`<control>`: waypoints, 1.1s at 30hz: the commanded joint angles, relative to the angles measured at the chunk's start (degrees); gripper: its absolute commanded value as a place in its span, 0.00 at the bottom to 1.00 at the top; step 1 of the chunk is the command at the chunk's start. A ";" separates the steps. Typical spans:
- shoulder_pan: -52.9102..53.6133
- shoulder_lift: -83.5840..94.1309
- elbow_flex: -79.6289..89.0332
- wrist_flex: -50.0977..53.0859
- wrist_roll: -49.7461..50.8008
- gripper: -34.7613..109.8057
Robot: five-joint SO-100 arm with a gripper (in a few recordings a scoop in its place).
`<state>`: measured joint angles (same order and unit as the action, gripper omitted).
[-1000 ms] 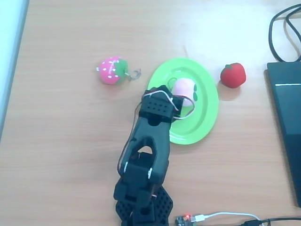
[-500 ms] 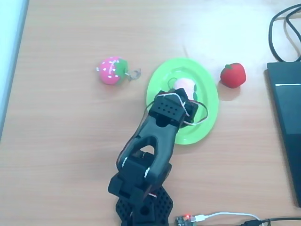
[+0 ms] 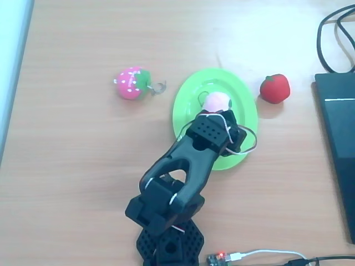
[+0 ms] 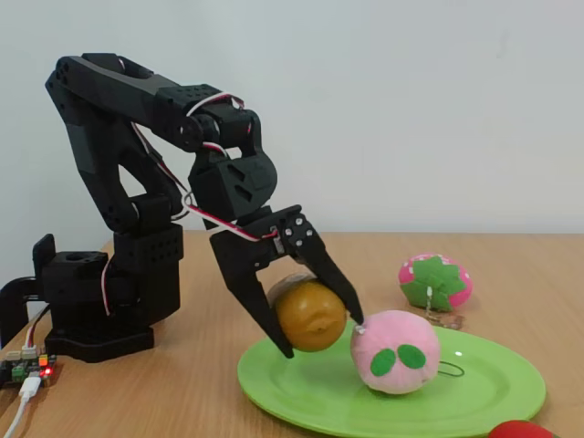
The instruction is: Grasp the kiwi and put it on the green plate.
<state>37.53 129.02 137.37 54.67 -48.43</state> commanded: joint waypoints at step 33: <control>2.90 -6.06 -0.18 -7.73 -1.58 0.53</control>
<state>39.38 122.70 137.64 47.37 -49.66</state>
